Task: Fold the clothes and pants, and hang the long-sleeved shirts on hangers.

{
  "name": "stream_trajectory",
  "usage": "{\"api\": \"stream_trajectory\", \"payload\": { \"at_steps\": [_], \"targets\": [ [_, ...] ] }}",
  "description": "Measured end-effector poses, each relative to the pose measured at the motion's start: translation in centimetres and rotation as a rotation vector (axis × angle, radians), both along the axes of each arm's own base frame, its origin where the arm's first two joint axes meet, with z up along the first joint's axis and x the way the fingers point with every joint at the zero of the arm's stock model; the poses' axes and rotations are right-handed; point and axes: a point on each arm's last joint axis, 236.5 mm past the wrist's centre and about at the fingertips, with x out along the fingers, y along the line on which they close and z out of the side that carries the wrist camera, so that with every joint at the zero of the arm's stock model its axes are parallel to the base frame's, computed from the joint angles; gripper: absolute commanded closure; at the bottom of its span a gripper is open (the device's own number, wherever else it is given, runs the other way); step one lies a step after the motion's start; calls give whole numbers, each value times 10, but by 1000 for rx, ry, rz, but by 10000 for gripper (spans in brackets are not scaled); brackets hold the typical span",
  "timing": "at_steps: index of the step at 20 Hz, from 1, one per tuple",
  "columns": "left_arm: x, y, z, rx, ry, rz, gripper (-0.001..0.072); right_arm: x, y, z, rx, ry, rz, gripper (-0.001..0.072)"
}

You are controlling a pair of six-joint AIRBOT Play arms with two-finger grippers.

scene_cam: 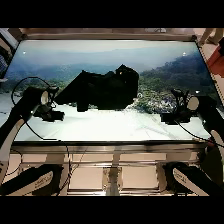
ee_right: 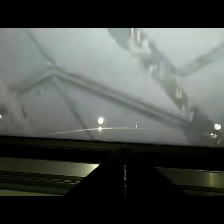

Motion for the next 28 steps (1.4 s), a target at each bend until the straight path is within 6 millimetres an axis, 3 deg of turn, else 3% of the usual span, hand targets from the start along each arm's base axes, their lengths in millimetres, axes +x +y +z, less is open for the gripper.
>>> {"api": "stream_trajectory", "payload": {
  "at_steps": [14, 21, 28],
  "targets": [
    [1, 0, 0, -1, -3, -5, 671, 15, 10, -10, 51, -76, -22, 686],
    [16, -15, -2, -66, -68, 2, 671, 27, 16, -7, 79, -125, -39, 686],
    [53, -27, 3, -114, -227, -16, 671, 31, 16, -6, 82, -146, -43, 686]
  ]
}}
